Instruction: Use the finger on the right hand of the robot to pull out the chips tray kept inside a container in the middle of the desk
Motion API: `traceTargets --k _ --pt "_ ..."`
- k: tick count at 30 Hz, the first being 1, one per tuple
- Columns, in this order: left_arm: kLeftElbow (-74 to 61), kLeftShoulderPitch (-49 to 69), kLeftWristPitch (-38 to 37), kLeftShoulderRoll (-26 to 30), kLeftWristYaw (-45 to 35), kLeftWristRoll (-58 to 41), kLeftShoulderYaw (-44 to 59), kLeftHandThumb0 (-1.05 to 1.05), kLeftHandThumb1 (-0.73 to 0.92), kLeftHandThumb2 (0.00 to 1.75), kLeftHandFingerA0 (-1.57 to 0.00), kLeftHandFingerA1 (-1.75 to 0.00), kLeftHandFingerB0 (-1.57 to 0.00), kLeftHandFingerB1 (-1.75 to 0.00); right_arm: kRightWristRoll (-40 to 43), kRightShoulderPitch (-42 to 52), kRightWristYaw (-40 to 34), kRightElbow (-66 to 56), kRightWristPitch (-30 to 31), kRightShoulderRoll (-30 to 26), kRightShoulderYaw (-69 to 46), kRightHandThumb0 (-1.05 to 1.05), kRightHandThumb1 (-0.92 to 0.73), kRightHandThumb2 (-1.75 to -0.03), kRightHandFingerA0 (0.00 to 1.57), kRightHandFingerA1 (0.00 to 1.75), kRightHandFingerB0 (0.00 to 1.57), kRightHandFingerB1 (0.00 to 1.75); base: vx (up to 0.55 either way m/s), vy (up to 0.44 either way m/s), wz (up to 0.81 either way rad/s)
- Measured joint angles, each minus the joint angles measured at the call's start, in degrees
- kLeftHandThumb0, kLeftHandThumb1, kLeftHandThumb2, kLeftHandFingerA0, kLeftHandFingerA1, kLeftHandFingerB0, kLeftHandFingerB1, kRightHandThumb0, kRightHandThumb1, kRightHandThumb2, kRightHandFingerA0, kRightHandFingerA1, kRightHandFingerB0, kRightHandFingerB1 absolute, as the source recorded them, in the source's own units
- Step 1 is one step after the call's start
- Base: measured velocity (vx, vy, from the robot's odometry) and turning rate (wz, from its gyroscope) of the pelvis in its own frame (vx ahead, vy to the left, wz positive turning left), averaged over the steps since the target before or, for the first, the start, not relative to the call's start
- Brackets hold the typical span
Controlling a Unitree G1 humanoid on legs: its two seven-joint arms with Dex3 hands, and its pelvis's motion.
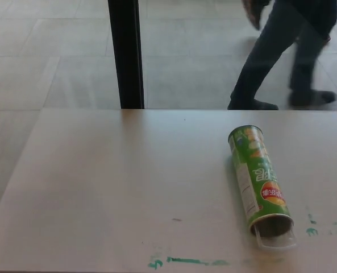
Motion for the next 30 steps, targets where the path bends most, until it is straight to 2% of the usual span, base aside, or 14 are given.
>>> traceTargets --k 1,8,9,14,16,22,28,30 --pt "0.00 0.00 0.00 0.00 0.00 0.00 0.00 -0.44 0.70 0.61 -0.62 -0.64 -0.53 -0.46 -0.03 -0.01 0.20 -1.77 0.35 -0.33 1.01 -0.07 -0.63 -0.59 0.86 1.03 0.40 0.47 0.00 0.000 0.00" --pt "0.03 -0.08 0.00 0.09 -0.03 -0.03 0.00 -0.45 0.69 0.60 -0.65 -0.66 -0.54 -0.46 -2.71 -0.89 2.55 -10.57 1.83 -2.46 14.75 -0.20 -0.62 -0.58 0.91 1.09 0.46 0.46 0.00 0.000 0.00" --pt "0.08 -0.08 0.00 0.14 -0.04 -0.04 0.01 -0.45 0.70 0.60 -0.64 -0.66 -0.55 -0.47 -3.48 -0.94 3.03 -11.01 2.07 -2.84 17.18 -0.18 -0.61 -0.58 0.93 1.01 0.48 0.45 0.00 0.000 0.00" --pt "0.44 -0.08 0.00 0.20 -0.06 -0.04 -0.02 -0.45 0.70 0.60 -0.64 -0.67 -0.55 -0.47 -7.69 -1.08 4.53 -12.00 2.91 -5.04 26.04 -0.18 -0.63 -0.58 0.90 0.98 0.50 0.47 0.00 0.000 0.00" --pt "0.45 -0.10 0.00 0.21 -0.06 -0.05 -0.03 -0.46 0.69 0.60 -0.63 -0.66 -0.53 -0.47 -9.32 -1.09 5.30 -12.00 3.24 -6.29 28.99 -0.18 -0.62 -0.58 0.95 0.91 0.51 0.50 0.00 0.000 0.00" --pt "0.81 -0.16 -0.01 0.44 -0.13 -0.04 -0.12 -0.45 0.70 0.60 -0.65 -0.66 -0.54 -0.46 -14.09 -2.67 7.12 -9.73 3.23 -8.77 36.48 -0.18 -0.61 -0.57 0.93 0.95 0.50 0.49 0.00 0.000 0.00" --pt "0.98 -0.42 -0.01 0.78 -0.24 -0.12 -0.10 -0.46 0.69 0.60 -0.64 -0.66 -0.54 -0.46 -18.80 -5.44 8.98 -8.30 3.23 -10.67 41.56 -0.16 -0.61 -0.58 0.88 1.13 0.49 0.48 0.00 0.000 0.00" --pt "0.99 -0.46 -0.02 0.85 -0.25 -0.13 -0.12 -0.47 0.70 0.61 -0.62 -0.62 -0.52 -0.45 -20.15 -6.03 9.54 -7.70 3.17 -11.04 42.90 -0.20 -0.61 -0.58 0.88 1.13 0.50 0.47 0.00 0.000 0.00"
